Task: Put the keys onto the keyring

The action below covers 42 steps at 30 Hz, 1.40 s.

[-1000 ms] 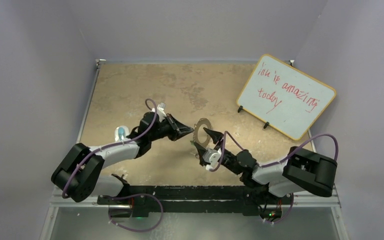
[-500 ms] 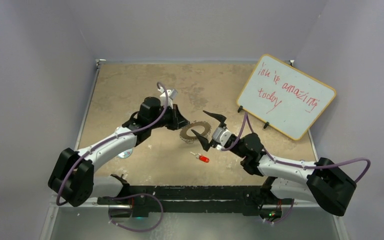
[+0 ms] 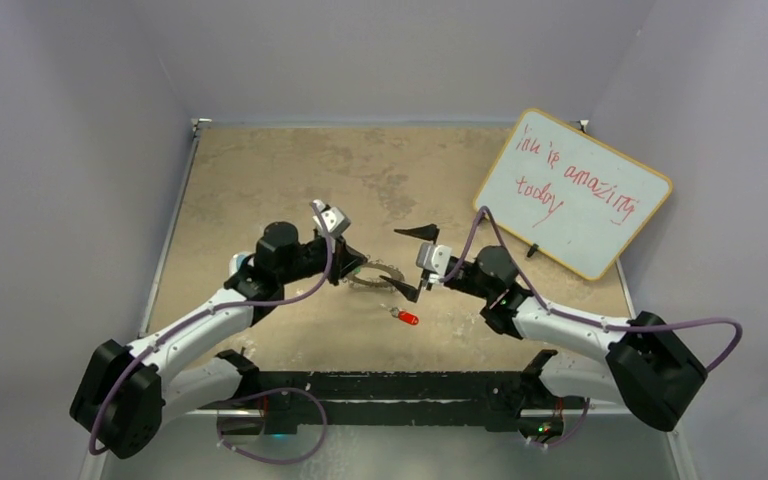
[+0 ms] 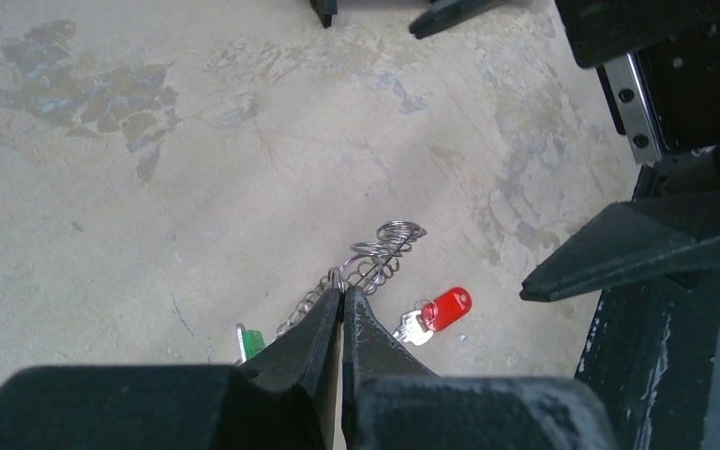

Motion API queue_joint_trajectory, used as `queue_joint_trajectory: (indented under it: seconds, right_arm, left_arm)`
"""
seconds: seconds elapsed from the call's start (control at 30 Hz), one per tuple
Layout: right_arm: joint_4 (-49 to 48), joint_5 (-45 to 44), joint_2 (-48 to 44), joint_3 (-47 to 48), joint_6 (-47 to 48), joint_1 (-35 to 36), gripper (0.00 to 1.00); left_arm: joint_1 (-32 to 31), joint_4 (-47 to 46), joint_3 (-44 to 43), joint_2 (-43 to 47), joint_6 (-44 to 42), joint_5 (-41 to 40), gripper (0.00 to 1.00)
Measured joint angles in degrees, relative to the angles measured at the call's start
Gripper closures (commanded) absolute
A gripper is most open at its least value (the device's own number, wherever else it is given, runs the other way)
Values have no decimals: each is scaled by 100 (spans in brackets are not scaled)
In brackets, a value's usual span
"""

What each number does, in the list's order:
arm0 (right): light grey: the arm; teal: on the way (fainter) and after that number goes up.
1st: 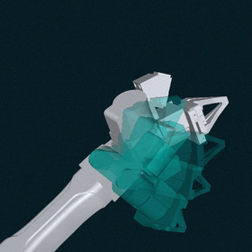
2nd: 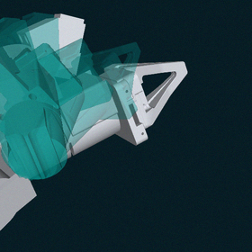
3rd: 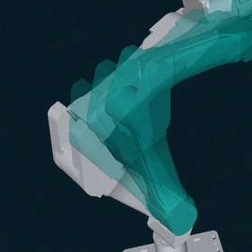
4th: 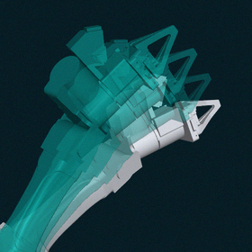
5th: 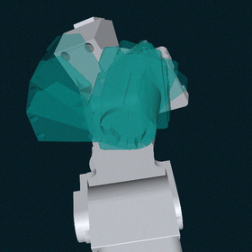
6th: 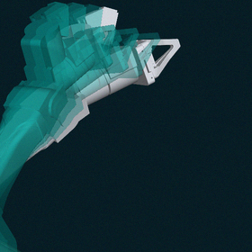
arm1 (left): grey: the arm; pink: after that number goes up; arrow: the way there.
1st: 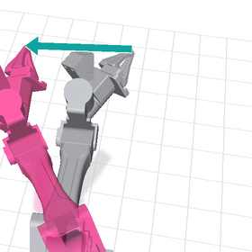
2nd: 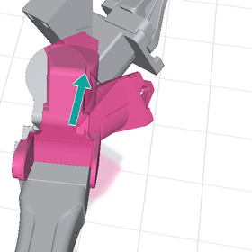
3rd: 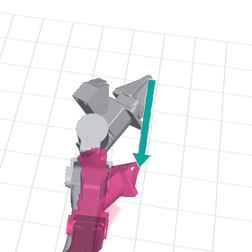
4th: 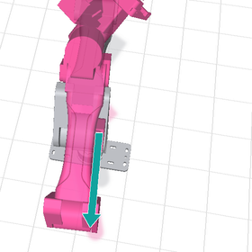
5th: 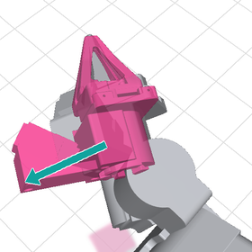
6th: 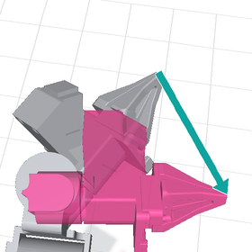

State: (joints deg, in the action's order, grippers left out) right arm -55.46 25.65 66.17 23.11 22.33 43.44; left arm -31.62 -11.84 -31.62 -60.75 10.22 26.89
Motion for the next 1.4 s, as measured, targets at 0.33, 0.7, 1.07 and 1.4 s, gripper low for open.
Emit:
queue_joint_trajectory:
  seconds: [0.33, 0.7, 1.07, 1.4]
  right_arm:
    - [323, 1628, 754, 684, -188, -514, 52]
    - [472, 3047, 1711, 1519, -448, -713, 55]
    - [1300, 3414, 2260, 2151, -184, -713, 62]
    - [1019, 2767, 1853, 1742, -560, -769, 24]
  left_arm:
    - [-2, -909, 737, 424, -717, 151, 100]
    - [-7, -1298, 1091, 739, -1143, 267, 100]
    - [-28, -1475, 1093, 743, -1163, 431, 100]
    - [-33, -1526, 1226, 918, -1309, 411, 100]
